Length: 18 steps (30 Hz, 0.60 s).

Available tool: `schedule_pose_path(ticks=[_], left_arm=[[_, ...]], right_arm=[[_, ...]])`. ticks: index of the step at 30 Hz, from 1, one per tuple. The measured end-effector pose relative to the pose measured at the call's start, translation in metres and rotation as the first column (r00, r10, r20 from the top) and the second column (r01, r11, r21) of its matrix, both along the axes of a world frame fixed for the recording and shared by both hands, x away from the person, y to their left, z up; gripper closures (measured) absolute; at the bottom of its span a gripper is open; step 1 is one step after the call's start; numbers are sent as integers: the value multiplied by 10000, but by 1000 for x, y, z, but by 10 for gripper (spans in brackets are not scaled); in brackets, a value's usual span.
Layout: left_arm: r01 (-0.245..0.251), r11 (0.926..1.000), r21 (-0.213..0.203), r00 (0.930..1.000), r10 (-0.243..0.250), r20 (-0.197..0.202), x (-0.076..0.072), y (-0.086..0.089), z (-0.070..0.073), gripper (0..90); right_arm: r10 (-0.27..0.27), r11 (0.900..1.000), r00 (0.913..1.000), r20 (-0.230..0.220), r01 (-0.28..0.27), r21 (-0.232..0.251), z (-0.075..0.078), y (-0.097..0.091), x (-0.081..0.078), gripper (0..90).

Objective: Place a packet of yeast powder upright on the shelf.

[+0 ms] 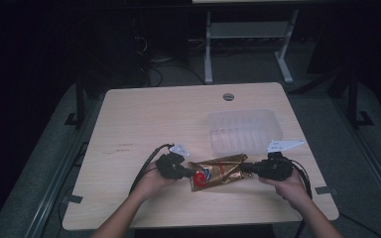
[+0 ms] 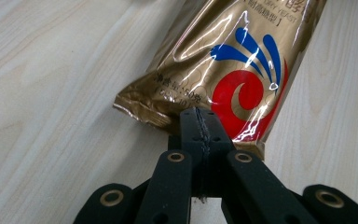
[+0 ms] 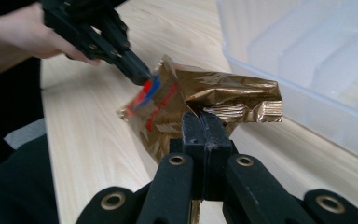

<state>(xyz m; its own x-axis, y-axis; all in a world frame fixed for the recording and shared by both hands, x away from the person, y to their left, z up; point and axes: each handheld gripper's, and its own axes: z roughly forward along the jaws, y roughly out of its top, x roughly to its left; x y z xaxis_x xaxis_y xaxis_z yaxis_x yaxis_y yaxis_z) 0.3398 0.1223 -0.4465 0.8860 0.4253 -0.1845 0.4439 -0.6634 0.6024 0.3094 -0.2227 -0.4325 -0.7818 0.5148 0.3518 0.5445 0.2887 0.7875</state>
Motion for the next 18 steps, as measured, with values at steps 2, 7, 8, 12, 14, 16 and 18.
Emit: schedule_pose_path(ticks=[2, 7, 8, 12, 14, 16, 18], left_arm=[[-3, 10000, -51, 10000, 3, 6, 0, 0, 0, 899], [-8, 9999, -115, 10000, 7, -80, -1, -2, 0, 898], [7, 9999, -127, 10000, -8, -83, -1, -3, 0, 898], [-1, 9999, -168, 9999, -1, -108, -1, -3, 0, 899], [29, 9998, -182, 10000, -30, -73, -1, -1, 1, 898], [58, 9998, -175, 10000, -59, -50, -1, 0, 3, 899], [46, 9998, -209, 10000, -46, -13, -1, 3, 5, 898]], right_arm=[[48, 9999, 10000, -7, -47, 135, 2, 0, -1, 900], [488, 9974, 9987, 152, -496, 528, 8, 2, -2, 900], [488, 9974, 9987, 152, -496, 528, 8, 2, -2, 900], [601, 9955, 9979, 225, -615, 725, 13, 1, -3, 900], [629, 9944, 9976, 278, -650, 836, 15, 0, -4, 900], [658, 9935, 9974, 301, -683, 905, 18, -1, -5, 900], [686, 9928, 9970, 356, -717, 958, 20, -2, -5, 900]])
